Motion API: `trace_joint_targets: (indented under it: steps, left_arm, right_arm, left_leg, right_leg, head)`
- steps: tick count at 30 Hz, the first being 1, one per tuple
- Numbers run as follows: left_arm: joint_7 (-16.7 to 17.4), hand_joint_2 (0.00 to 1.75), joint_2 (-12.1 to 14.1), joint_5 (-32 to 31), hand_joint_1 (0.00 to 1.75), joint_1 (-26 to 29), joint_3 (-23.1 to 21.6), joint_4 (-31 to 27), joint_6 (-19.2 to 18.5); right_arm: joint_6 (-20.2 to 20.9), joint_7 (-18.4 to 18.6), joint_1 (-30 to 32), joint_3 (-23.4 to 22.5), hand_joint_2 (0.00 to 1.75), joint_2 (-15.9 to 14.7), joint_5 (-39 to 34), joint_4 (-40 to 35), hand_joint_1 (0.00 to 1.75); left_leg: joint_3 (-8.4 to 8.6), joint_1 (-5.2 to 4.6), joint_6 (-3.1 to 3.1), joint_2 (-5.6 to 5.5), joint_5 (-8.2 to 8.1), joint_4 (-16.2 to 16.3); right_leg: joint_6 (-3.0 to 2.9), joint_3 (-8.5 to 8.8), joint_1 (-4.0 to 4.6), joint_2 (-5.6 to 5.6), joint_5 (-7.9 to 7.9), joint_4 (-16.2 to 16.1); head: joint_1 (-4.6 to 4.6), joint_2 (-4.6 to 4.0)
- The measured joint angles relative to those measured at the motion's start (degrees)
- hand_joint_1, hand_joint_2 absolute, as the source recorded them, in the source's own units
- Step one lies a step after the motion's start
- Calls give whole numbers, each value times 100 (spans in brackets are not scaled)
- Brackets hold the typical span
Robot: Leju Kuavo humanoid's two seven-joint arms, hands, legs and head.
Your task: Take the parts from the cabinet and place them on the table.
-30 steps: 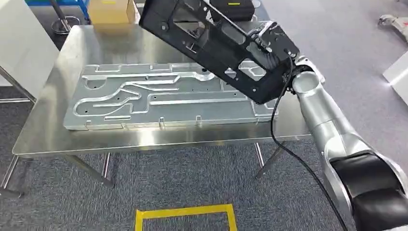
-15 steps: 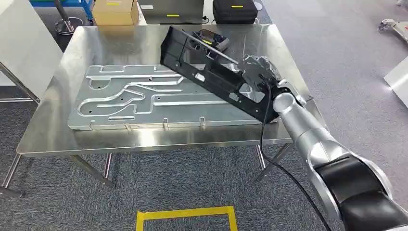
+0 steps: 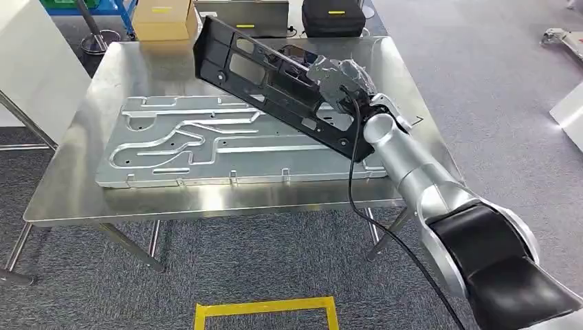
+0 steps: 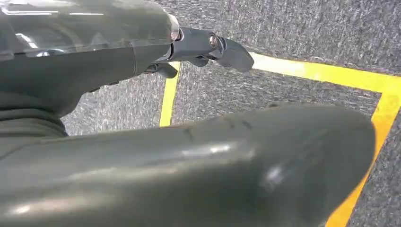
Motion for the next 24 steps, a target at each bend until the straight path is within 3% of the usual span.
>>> trace_joint_targets:
  steps: [13,24]
  left_arm:
    - [-109,0,9,-135,0,-30,-113,0,-199]
    - [-13,0,17,-197,0,-56,-227,0,-208]
  right_arm:
    - [289,675,-389,0,175,64,785,321,175]
    - [754,359,-559,0,175,269,926,594,175]
  left_leg:
    - [1,-1,0,0,1,0]
    - [2,0,0,1,0,0]
  right_leg:
    - [0,2,-2,0,1,0]
    - [-1,1,0,0,0,1]
  head:
    - [0,0]
    - [0,0]
